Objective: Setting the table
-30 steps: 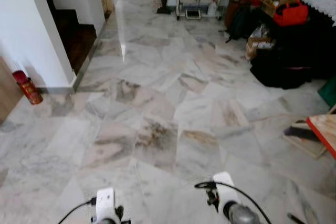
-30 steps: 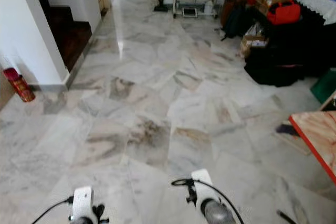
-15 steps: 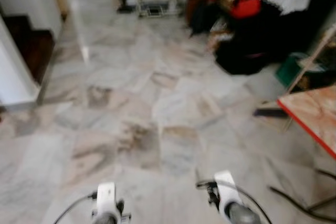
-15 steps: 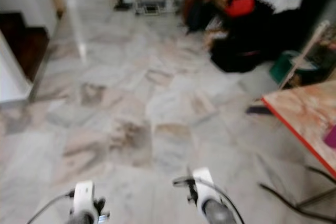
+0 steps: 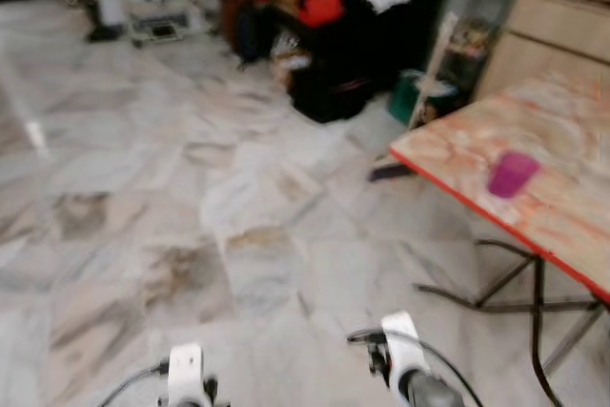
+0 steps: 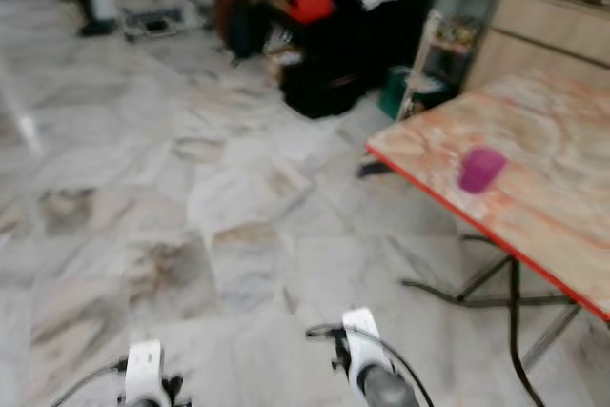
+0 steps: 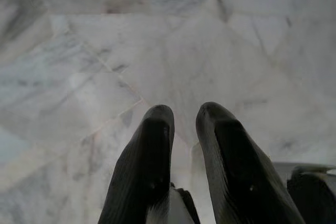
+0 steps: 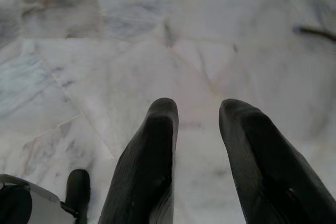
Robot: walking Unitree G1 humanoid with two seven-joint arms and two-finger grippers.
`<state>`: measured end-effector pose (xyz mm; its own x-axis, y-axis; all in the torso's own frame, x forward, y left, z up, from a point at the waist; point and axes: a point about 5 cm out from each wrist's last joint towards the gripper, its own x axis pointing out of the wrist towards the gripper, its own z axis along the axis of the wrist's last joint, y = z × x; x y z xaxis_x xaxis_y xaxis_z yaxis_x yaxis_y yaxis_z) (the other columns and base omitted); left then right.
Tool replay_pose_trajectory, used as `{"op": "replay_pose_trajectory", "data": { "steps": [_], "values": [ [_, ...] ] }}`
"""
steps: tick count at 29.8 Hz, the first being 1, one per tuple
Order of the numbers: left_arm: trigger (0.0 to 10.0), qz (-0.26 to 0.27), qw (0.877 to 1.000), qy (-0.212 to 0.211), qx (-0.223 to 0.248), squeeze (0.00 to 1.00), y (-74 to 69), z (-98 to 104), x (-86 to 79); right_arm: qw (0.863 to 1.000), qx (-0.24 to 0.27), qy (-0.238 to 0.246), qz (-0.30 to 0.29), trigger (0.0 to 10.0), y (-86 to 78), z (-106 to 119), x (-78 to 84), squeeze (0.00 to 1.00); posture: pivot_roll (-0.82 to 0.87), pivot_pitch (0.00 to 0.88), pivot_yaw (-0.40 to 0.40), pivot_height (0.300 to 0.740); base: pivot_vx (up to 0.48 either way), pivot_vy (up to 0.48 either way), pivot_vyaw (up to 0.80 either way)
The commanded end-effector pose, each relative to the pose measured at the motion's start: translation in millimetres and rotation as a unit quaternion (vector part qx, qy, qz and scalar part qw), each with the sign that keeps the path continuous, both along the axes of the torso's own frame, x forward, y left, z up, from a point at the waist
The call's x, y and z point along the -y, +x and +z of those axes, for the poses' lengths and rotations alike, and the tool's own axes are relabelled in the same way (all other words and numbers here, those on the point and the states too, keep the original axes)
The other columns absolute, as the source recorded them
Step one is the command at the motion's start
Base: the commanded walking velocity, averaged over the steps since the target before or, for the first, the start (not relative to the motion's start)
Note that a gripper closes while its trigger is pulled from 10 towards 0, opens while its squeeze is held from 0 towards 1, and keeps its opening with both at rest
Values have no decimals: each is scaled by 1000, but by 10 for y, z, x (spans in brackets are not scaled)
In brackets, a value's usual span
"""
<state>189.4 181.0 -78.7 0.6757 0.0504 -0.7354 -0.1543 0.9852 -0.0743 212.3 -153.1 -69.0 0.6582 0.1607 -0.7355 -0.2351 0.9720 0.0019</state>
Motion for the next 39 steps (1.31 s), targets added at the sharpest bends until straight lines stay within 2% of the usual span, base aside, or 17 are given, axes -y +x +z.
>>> {"op": "replay_pose_trajectory", "data": {
  "steps": [1, 10, 18, 26, 39],
  "values": [
    [10000, -2, 1000, -3, 5, 0, 39, 18, 21, 1000, 1, -3, -5, 10000, 14, 8, 29, 0, -88, 0, -16, 740, 0, 0, -788],
    [10000, -1, 1000, -3, 5, 0, 42, 18, 33, 1000, 2, -7, -4, 10000, 19, 12, 45, 0, -90, 0, -19, 740, 0, 0, -788],
    [10000, -17, 1000, -3, 8, 0, 91, 39, 53, 1000, -1, -13, -21, 10000, -28, -11, 110, 0, -144, 0, 13, 740, 0, 0, -788],
    [10000, -28, 1000, -2, 6, 0, 95, 40, 60, 999, 1, -9, -35, 10000, -44, -19, 110, 0, -151, 0, 29, 740, 0, 0, -788],
    [10000, -24, 1000, 1, 4, 0, 59, 27, 25, 1000, 0, -8, -23, 10000, -38, -19, 69, 0, -131, 0, 23, 740, 0, 0, -788]
  ]
}}
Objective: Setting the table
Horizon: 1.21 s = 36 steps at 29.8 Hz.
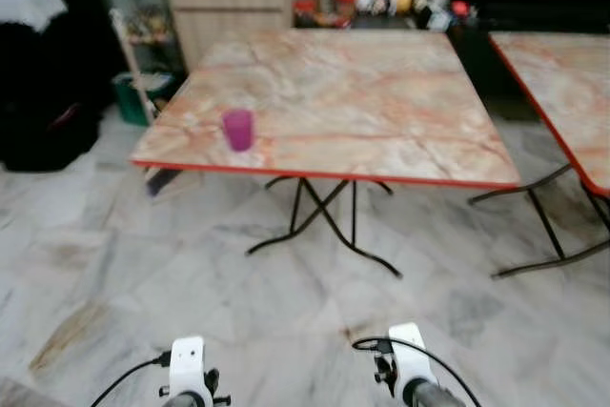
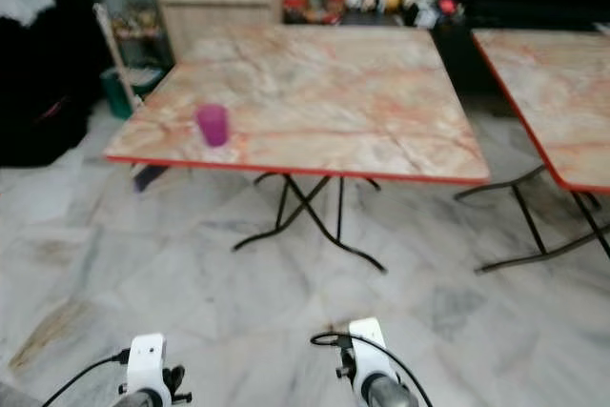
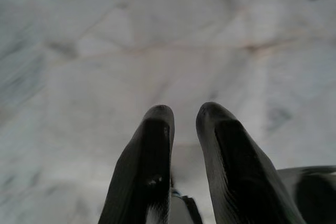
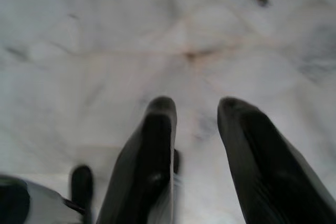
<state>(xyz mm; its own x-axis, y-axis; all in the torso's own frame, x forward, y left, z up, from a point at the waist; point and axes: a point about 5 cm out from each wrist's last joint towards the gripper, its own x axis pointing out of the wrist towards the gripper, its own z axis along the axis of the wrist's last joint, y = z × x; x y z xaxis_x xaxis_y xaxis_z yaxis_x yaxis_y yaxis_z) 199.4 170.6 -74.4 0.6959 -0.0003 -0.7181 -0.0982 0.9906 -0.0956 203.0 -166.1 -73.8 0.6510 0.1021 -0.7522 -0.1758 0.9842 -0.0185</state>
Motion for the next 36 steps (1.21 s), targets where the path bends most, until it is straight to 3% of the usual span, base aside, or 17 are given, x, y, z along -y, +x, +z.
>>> {"op": "replay_pose_trajectory", "data": {
  "steps": [1, 5, 17, 21, 32, 36],
  "values": [
    [10000, 3, 1000, 10, -8, 0, -42, -17, -79, 1000, 10, 4, 7, 10000, 58, 30, -62, 0, -131, 0, 23, 740, 0, 0, -788],
    [10000, 1, 1000, 11, -9, 0, -43, -17, -79, 1000, 12, 5, 6, 10000, 67, 36, -64, 0, -130, 0, 23, 740, 0, 0, -728],
    [10000, 1, 1000, 14, -11, 0, -17, -7, -80, 1000, 8, 8, -10, 10000, 66, 31, -61, 0, -128, 0, 24, 740, 0, 0, -65],
    [10000, 5, 1000, 12, -10, 0, -14, -6, -78, 1000, 12, 12, -12, 10000, 57, 30, -60, 0, -125, 0, 22, 740, 0, 305, -781],
    [10000, 7, 1000, 14, -11, 0, -17, -8, -79, 1000, 12, 5, -13, 10000, 59, 30, -51, 0, -125, 0, 23, 740, 0, 331, 0],
    [10000, 7, 1000, 17, -11, 0, -14, -6, -90, 1000, 10, 2, -11, 10000, 66, 31, -55, 0, -120, 0, 24, 740, 0, 347, -788]
  ]
}}
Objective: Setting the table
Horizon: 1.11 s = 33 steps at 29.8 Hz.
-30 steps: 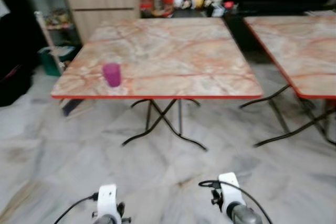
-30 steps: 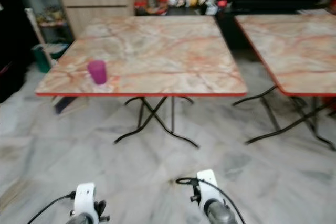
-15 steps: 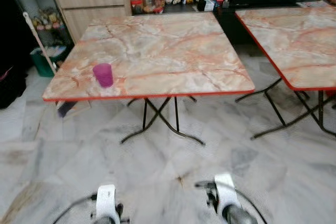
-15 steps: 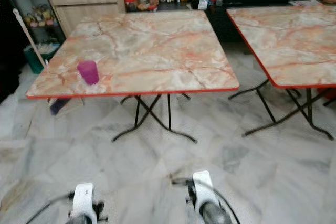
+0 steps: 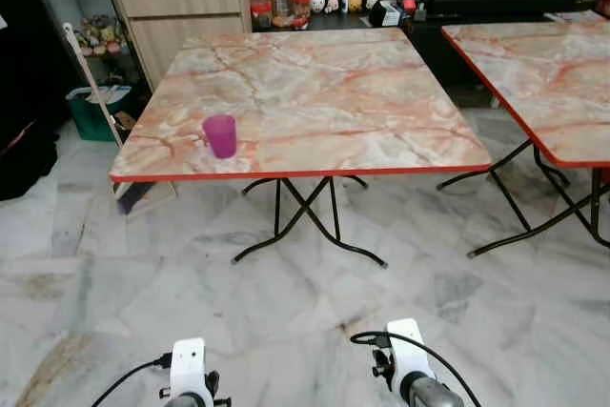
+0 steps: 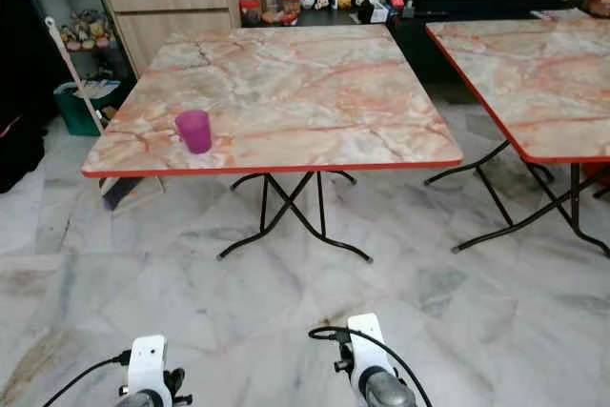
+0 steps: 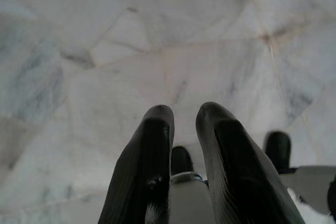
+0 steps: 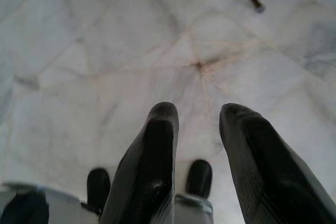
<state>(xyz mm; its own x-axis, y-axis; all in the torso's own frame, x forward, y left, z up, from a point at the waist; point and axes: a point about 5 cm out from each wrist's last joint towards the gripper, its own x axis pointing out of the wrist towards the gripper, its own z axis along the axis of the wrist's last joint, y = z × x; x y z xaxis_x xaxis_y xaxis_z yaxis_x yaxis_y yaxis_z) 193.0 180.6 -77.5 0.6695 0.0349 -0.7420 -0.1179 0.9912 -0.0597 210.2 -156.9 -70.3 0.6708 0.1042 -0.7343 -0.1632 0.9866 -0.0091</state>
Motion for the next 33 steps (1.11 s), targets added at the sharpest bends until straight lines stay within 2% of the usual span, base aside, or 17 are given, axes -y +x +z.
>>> {"op": "replay_pose_trajectory", "data": {
  "steps": [1, 19, 23, 26, 33],
  "values": [
    [10000, -1, 1000, 2, 6, 0, 49, 24, 6, 1000, -1, -4, -6, 10000, -3, -1, 36, 0, -120, 0, 23, 740, 0, 349, -788],
    [10000, 4, 1000, 6, 9, 0, 63, 39, -48, 1000, 5, 2, -4, 10000, 20, 12, -16, 0, -113, 0, 29, 740, 0, 351, -44],
    [10000, 4, 1000, 7, 10, 0, 67, 42, -53, 1000, 5, 5, -5, 10000, 26, 15, -20, 0, -113, 0, 30, 740, 0, 352, -783],
    [10000, 4, 1000, 7, 11, 0, 70, 44, -55, 1000, 8, 6, -5, 10000, 31, 19, -22, 0, -112, 0, 31, 740, 0, 322, 0],
    [10000, 4, 1000, 0, 22, 0, 85, 57, -38, 1000, 6, 0, -1, 10000, 30, 16, -22, 0, -110, 0, 30, 740, 0, 0, 0]
  ]
}}
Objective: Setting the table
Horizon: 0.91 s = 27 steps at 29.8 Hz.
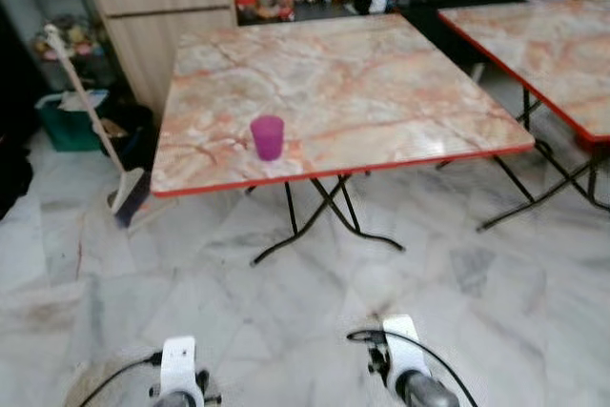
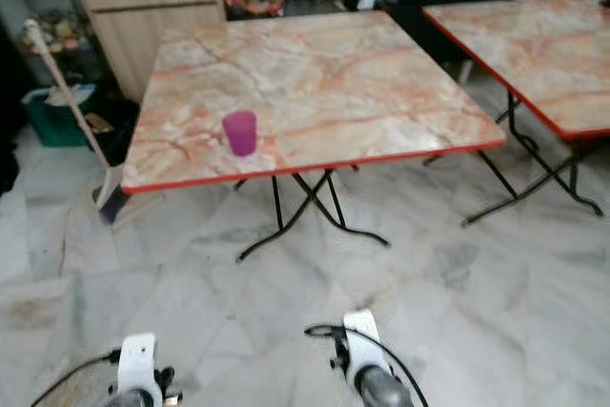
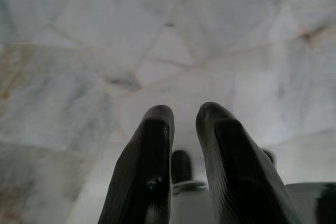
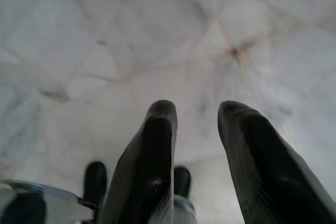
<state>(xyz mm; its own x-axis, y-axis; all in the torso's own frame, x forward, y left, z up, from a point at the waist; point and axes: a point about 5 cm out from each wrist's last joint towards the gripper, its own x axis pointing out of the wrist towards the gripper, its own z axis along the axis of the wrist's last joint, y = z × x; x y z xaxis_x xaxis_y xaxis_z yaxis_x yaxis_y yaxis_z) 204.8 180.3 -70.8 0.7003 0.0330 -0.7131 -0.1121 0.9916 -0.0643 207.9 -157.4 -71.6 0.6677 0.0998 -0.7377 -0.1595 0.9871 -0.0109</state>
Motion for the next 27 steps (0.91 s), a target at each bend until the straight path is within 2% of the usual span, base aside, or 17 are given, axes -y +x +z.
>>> {"op": "replay_pose_trajectory", "data": {
  "steps": [1, 8, 19, 23, 27],
  "values": [
    [10000, 5, 1000, -1, 1, 0, -32, -10, -41, 1000, 8, 2, 1, 10000, 52, 29, -27, 0, -110, 0, 30, 740, 0, 0, 0],
    [10000, 0, 1000, 9, -10, 0, -44, -22, -42, 1000, 4, -2, 0, 10000, 39, 20, -10, 0, -112, 0, 27, 740, 0, 0, 0],
    [10000, 2, 1000, 5, -14, 0, -56, -32, -24, 1000, -7, -4, -5, 10000, -13, -10, 23, 0, -114, 0, 25, 740, 256, 0, 0],
    [10000, 1, 1000, 7, -16, 0, -57, -34, -28, 1000, -9, -4, -7, 10000, -9, -9, 23, 0, -113, 0, 25, 740, 267, 0, -644],
    [10000, 1, 1000, 8, -17, 0, -56, -34, -29, 1000, -4, -4, -6, 10000, 9, 2, 20, 0, -112, 0, 25, 740, 270, 0, 0]
  ]
}}
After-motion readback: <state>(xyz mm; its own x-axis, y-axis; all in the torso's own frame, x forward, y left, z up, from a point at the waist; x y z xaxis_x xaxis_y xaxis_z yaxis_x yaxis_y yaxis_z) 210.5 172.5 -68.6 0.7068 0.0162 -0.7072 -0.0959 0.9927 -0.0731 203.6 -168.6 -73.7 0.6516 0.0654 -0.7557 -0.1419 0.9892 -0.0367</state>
